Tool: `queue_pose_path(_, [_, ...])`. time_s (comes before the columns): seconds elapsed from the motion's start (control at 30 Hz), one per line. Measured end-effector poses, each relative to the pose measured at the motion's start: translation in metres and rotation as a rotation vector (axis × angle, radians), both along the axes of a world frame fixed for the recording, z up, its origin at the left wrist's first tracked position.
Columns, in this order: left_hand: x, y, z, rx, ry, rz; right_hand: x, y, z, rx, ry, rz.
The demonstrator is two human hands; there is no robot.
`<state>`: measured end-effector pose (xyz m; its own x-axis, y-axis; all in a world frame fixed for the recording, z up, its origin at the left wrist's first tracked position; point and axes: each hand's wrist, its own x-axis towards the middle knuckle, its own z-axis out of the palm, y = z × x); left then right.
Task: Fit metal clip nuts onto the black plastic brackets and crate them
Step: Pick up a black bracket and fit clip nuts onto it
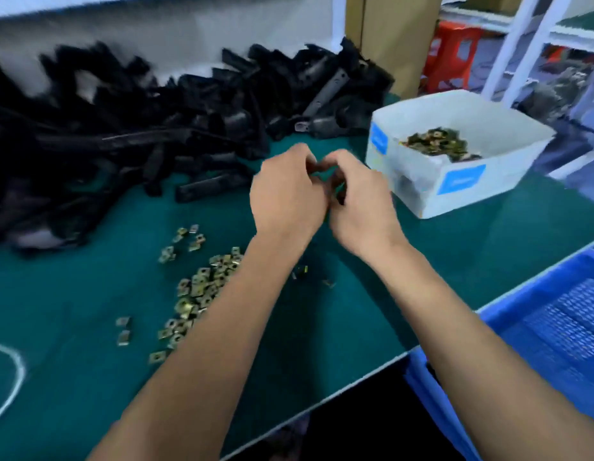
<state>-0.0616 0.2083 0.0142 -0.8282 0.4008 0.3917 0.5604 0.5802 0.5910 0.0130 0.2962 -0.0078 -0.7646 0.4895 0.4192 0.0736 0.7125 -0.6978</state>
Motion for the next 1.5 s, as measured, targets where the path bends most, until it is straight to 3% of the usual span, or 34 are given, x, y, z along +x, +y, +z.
queue_pose_path(0.13, [-0.066,-0.071,-0.019,-0.275,0.154,0.225,-0.075,-0.047,-0.015,0.159,-0.29,0.186])
queue_pose_path(0.3, [-0.119,-0.126,-0.042,-0.481,-0.018,0.167,-0.144,-0.072,-0.028,0.324,-0.385,-0.026])
queue_pose_path(0.4, [-0.132,-0.134,-0.05,-0.483,0.009,0.148,-0.171,-0.071,-0.028,0.193,-0.354,-0.006])
queue_pose_path(0.6, [-0.14,-0.129,-0.053,-0.303,-0.05,0.186,-0.193,-0.062,-0.018,-0.119,-0.284,0.138])
queue_pose_path(0.73, [-0.14,-0.127,-0.051,-0.197,-0.091,0.183,-0.196,-0.051,-0.011,-0.578,-0.106,0.169])
queue_pose_path(0.93, [-0.135,-0.122,-0.05,-0.066,-0.115,0.163,-0.2,-0.036,-0.002,-0.917,0.086,0.073])
queue_pose_path(1.03, [-0.132,-0.118,-0.046,-0.035,-0.068,0.152,-0.193,-0.038,0.0,-0.749,0.205,-0.004])
queue_pose_path(1.17, [-0.121,-0.112,-0.026,0.036,0.164,0.086,-0.166,-0.06,0.011,-0.247,0.343,0.004])
queue_pose_path(1.23, [-0.117,-0.115,-0.012,0.115,0.291,0.074,-0.15,-0.073,0.02,-0.117,0.441,0.027])
queue_pose_path(1.3, [-0.112,-0.123,0.003,0.154,0.392,0.083,-0.136,-0.081,0.026,-0.141,0.485,0.086])
queue_pose_path(1.4, [-0.11,-0.145,0.016,0.158,0.457,0.121,-0.119,-0.091,0.029,-0.438,0.431,0.293])
queue_pose_path(1.47, [-0.111,-0.166,0.016,0.181,0.361,0.214,-0.113,-0.089,0.022,-0.504,0.323,0.372])
queue_pose_path(1.5, [-0.112,-0.178,0.014,0.232,0.261,0.242,-0.112,-0.086,0.017,-0.415,0.217,0.391])
